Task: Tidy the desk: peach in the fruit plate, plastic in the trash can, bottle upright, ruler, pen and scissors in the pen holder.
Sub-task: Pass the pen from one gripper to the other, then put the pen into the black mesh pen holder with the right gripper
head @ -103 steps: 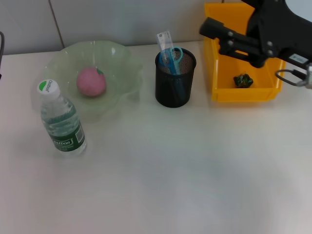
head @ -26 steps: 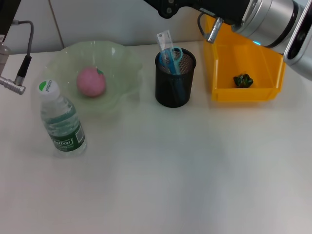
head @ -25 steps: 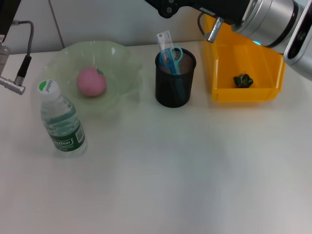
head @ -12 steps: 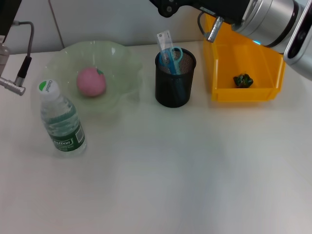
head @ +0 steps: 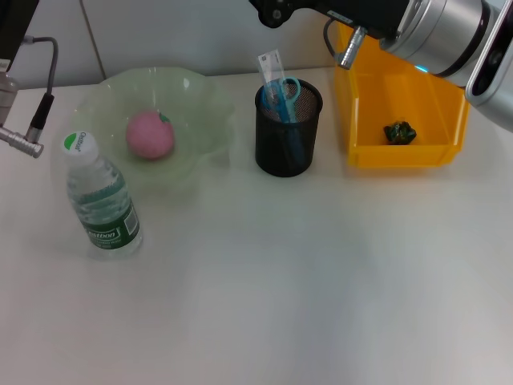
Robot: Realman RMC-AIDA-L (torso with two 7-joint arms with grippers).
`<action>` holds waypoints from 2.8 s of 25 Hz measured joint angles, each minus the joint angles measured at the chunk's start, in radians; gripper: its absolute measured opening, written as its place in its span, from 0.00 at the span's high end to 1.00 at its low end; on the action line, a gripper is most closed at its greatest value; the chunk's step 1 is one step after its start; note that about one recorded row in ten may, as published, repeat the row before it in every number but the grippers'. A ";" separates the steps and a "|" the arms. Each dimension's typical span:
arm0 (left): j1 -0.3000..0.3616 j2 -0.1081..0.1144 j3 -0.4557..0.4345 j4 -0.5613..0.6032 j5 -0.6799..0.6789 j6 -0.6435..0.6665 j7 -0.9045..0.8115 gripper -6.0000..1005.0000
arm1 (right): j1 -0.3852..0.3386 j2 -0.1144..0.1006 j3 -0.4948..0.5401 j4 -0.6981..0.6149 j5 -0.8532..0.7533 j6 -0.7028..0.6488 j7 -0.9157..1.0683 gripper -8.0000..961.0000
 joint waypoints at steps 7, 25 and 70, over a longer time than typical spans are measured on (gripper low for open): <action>-0.001 0.000 0.003 0.002 -0.002 0.000 -0.001 0.82 | -0.001 0.000 0.000 0.000 0.000 0.004 0.000 0.84; 0.001 0.002 0.013 0.011 0.004 -0.006 0.007 0.73 | -0.003 0.000 0.000 -0.001 0.000 0.003 0.000 0.85; 0.208 0.051 -0.546 0.596 1.342 0.250 0.154 0.21 | 0.029 -0.220 0.098 -0.873 -0.931 -0.085 1.996 0.85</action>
